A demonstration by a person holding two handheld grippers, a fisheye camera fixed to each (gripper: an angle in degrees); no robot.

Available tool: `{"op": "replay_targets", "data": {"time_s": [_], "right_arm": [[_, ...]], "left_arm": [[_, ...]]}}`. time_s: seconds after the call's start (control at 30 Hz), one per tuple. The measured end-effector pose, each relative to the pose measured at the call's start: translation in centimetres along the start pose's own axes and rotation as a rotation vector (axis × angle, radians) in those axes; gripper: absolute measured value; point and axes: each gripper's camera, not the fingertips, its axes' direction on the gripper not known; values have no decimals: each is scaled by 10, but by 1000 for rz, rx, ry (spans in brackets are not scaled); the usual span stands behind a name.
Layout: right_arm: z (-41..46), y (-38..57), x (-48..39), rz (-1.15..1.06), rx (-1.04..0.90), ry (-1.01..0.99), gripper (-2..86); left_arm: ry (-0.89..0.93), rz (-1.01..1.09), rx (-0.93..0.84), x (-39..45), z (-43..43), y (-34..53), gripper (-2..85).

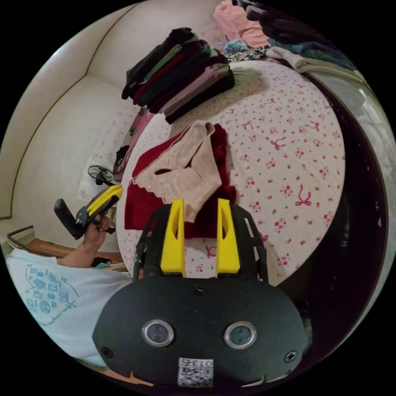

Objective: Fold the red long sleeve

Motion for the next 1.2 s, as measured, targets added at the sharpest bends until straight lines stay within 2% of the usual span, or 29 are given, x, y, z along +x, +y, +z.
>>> {"op": "replay_targets", "data": {"time_s": [0.07,0.13,0.23,0.27,0.37,0.43,0.53,0.63,0.77,0.9,0.97,1.0,1.03,1.1,1.2], "right_arm": [[3,-1,-12,-35,-8,18,40],[-16,5,-35,-129,81,134,34],[-26,12,-39,-132,123,192,32],[-23,12,-37,-133,105,202,33],[14,12,-32,-167,-60,249,43],[5,9,-36,-154,-45,224,53],[-25,6,-60,-187,63,333,48],[-33,-11,-90,-256,178,430,28],[6,-50,-125,-396,165,439,12],[60,-88,-143,-495,128,565,4],[80,-102,-133,-498,41,618,3],[93,-109,-119,-488,-63,622,3],[88,-110,-111,-502,-14,566,4],[83,-117,-102,-483,-48,508,6],[67,-121,-91,-434,-30,488,16]], "left_arm": [[-21,6,-24,1,3,-2,44],[-27,11,-20,5,3,-7,36],[2,36,-61,14,21,-11,11],[24,54,-82,19,30,-11,6],[-57,135,-121,34,42,-14,0],[-72,169,-130,35,38,-17,-1],[-22,102,-45,14,16,-15,-2],[-60,-12,43,-13,8,-17,-2],[-85,18,-70,-25,49,-40,-3],[-103,33,-155,-33,79,-53,-3],[-118,59,-170,-34,89,-53,-3],[-125,82,-175,-37,93,-53,-2],[-128,88,-183,-39,95,-54,-1],[-101,77,-195,-57,101,-55,3],[-16,-1,-171,-96,98,-52,17]]}}
